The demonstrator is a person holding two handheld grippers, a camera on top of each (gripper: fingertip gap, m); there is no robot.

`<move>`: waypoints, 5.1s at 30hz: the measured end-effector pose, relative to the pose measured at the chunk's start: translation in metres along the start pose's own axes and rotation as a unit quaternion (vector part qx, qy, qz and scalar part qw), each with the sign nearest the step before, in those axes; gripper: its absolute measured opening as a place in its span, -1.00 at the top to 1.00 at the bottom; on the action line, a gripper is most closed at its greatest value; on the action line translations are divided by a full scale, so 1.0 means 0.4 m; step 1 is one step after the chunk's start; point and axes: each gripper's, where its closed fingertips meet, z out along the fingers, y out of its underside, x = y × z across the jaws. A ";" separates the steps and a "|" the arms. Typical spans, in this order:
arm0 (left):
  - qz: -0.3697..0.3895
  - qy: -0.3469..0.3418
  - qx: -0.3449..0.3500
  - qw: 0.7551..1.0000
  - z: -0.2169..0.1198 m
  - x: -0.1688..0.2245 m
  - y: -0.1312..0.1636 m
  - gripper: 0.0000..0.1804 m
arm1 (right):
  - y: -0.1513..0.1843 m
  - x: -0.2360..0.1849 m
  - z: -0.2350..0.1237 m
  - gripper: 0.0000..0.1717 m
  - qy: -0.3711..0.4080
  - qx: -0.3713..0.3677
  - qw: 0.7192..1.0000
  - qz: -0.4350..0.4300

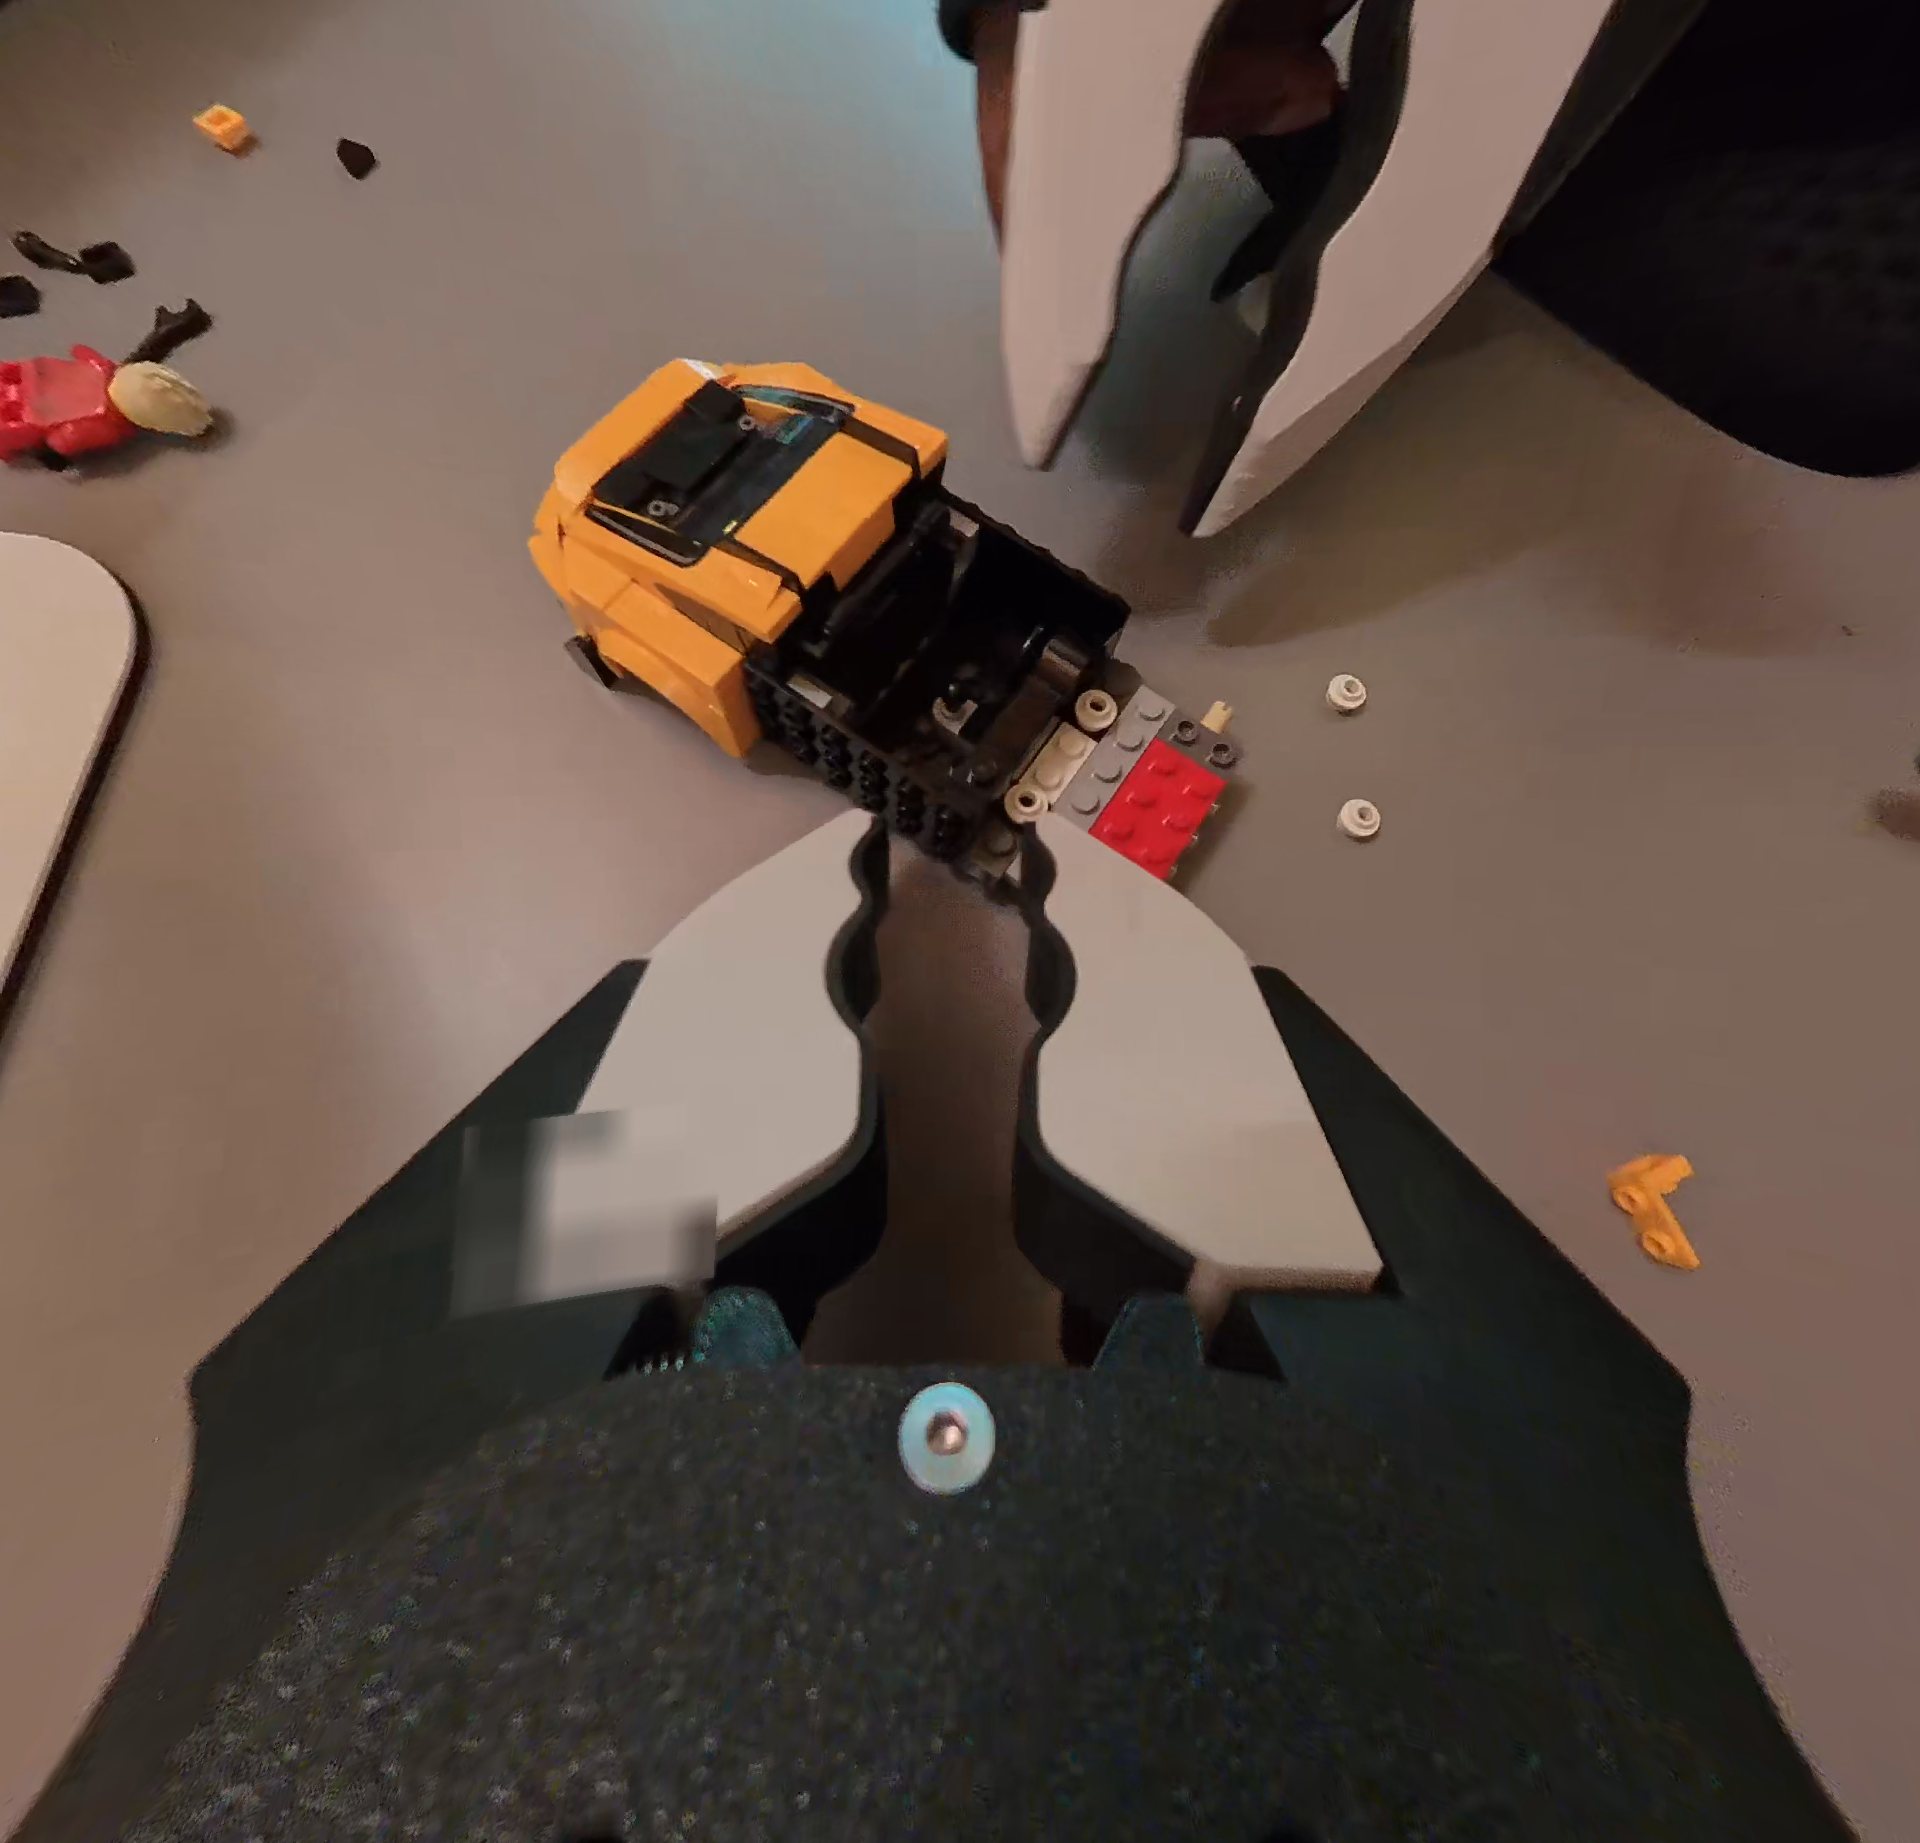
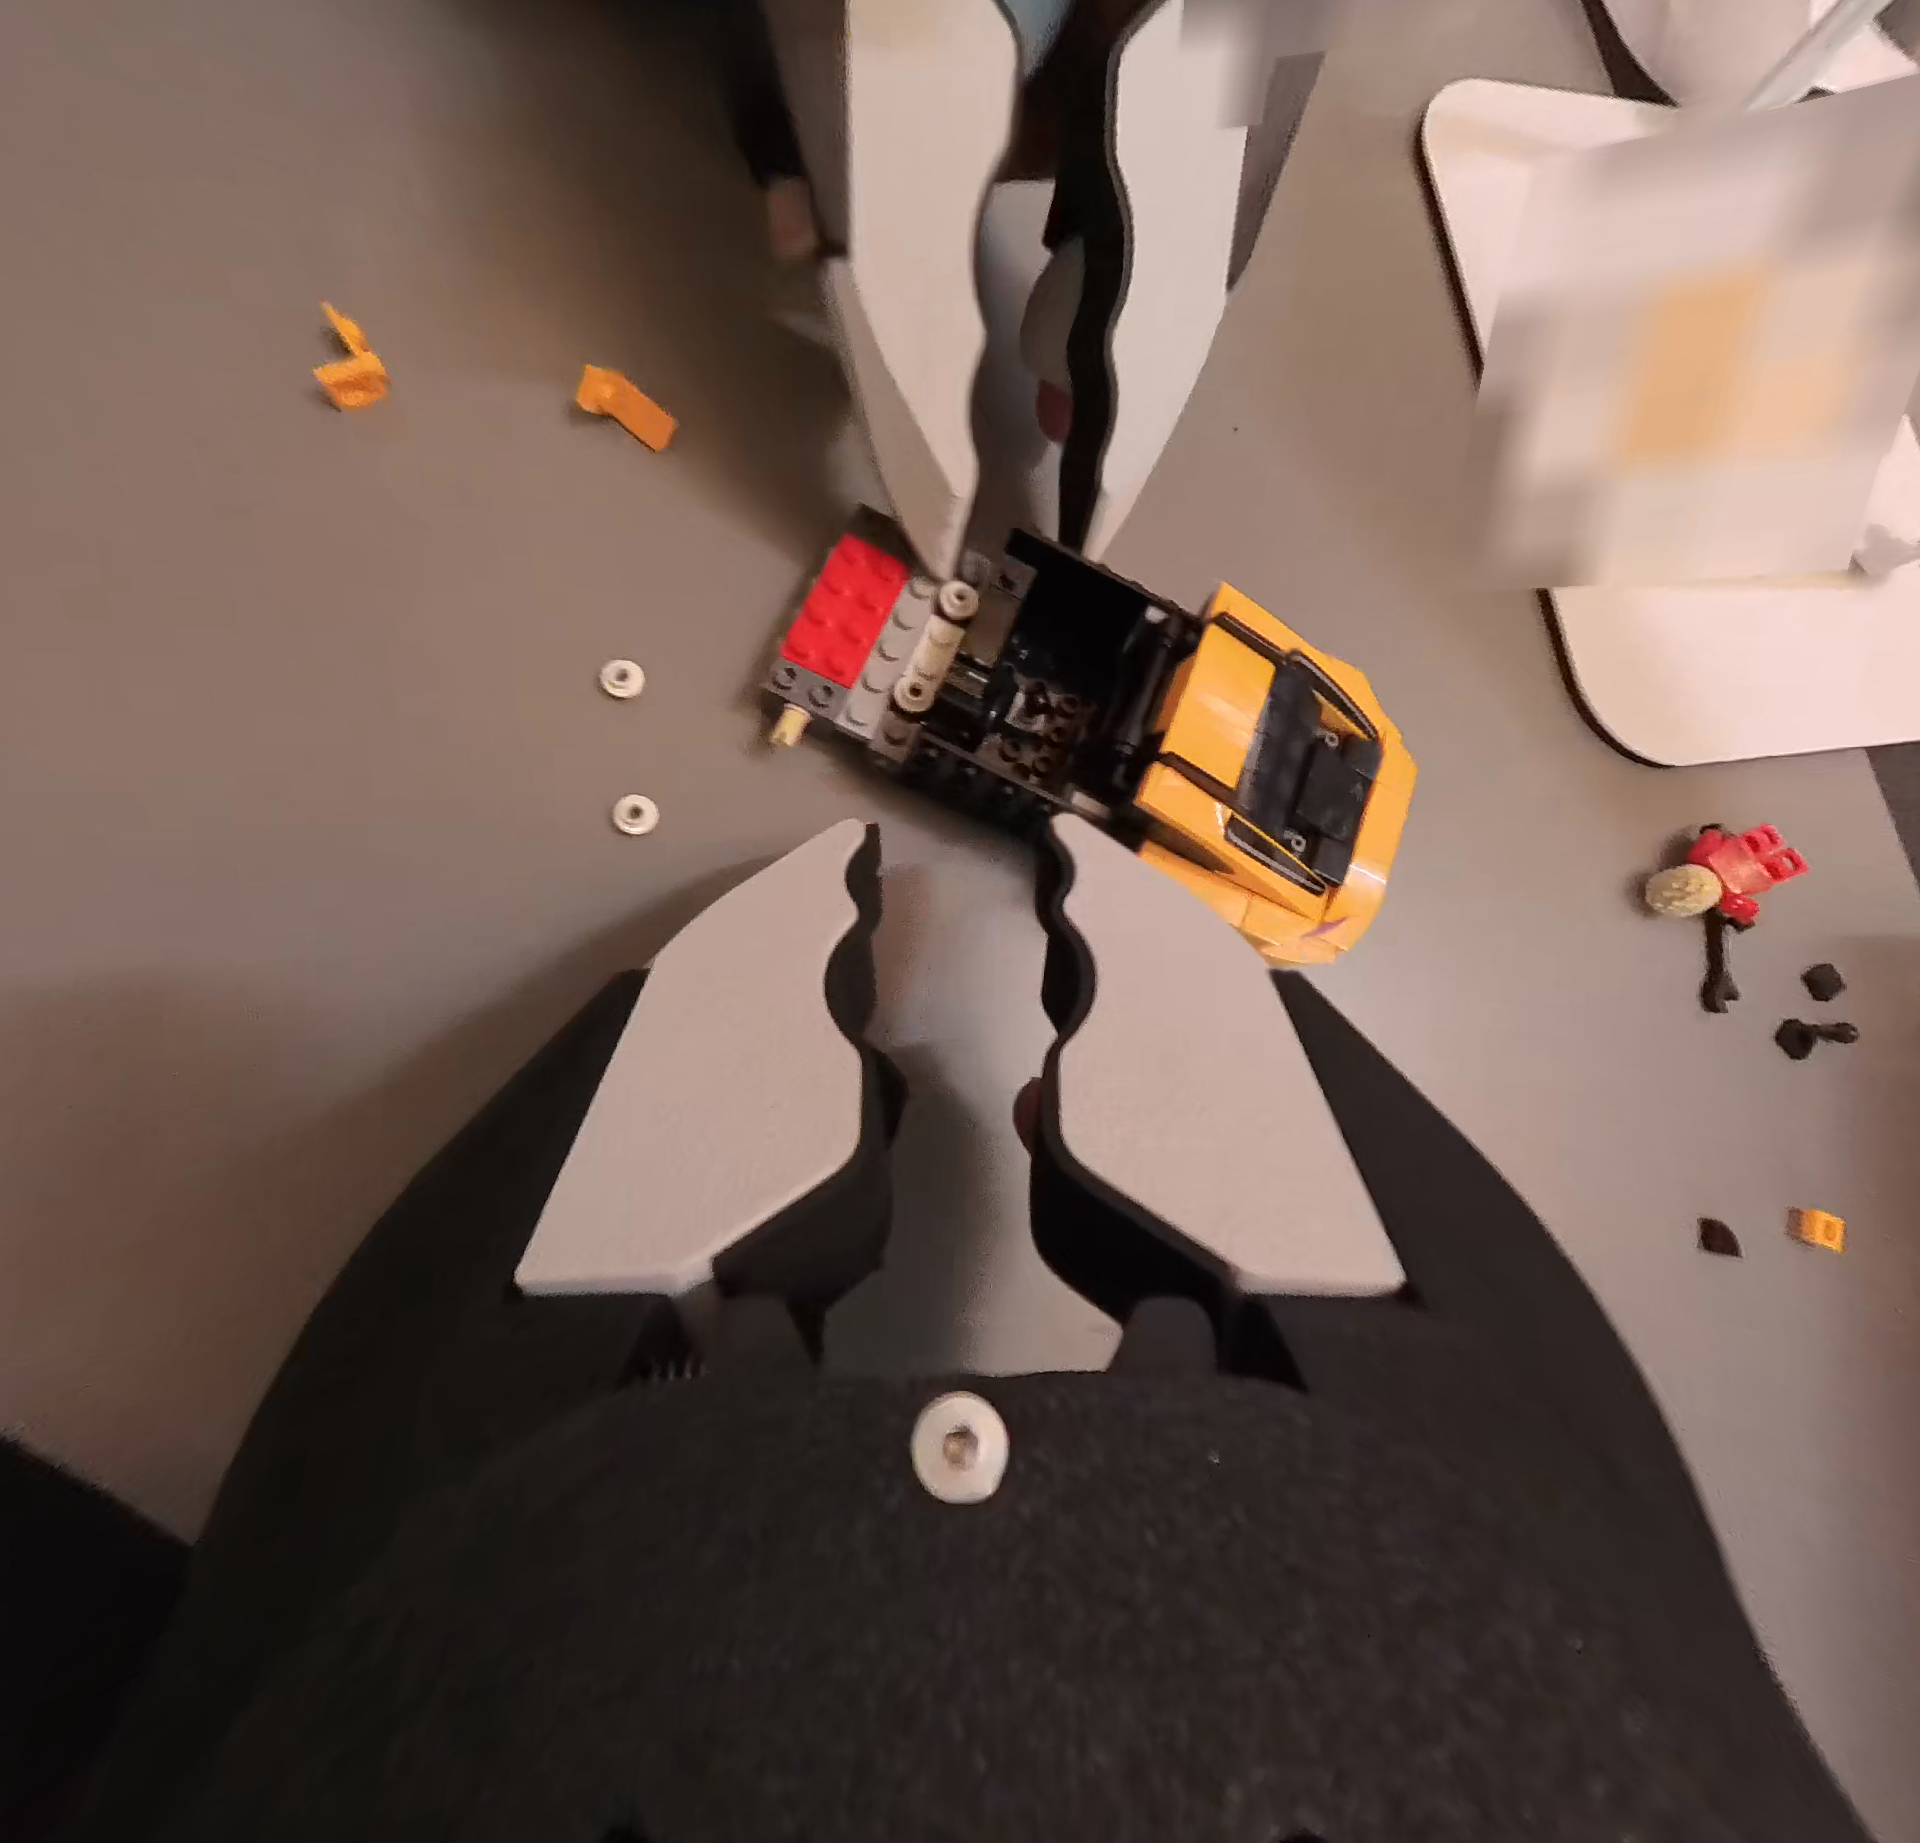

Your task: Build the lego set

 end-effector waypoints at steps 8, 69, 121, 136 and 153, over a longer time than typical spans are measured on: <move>0.035 -0.019 0.018 0.999 -0.005 -0.014 -0.004 0.77 | 0.004 -0.148 0.017 0.82 -0.124 -0.047 0.991 -0.028; 0.117 0.066 -0.073 0.988 0.014 0.116 0.040 0.87 | -0.030 -0.096 0.045 0.92 -0.065 -0.068 0.996 0.011; 0.112 0.070 -0.072 0.989 0.013 0.116 0.041 0.88 | -0.019 -0.113 0.042 0.80 -0.068 -0.093 0.993 -0.025; 0.115 0.071 -0.071 0.988 0.015 0.121 0.039 0.90 | -0.029 -0.107 0.037 0.90 -0.090 -0.091 0.991 0.034; 0.118 0.074 -0.072 0.988 0.017 0.124 0.039 0.90 | -0.025 -0.105 0.041 0.95 -0.106 -0.105 0.986 0.068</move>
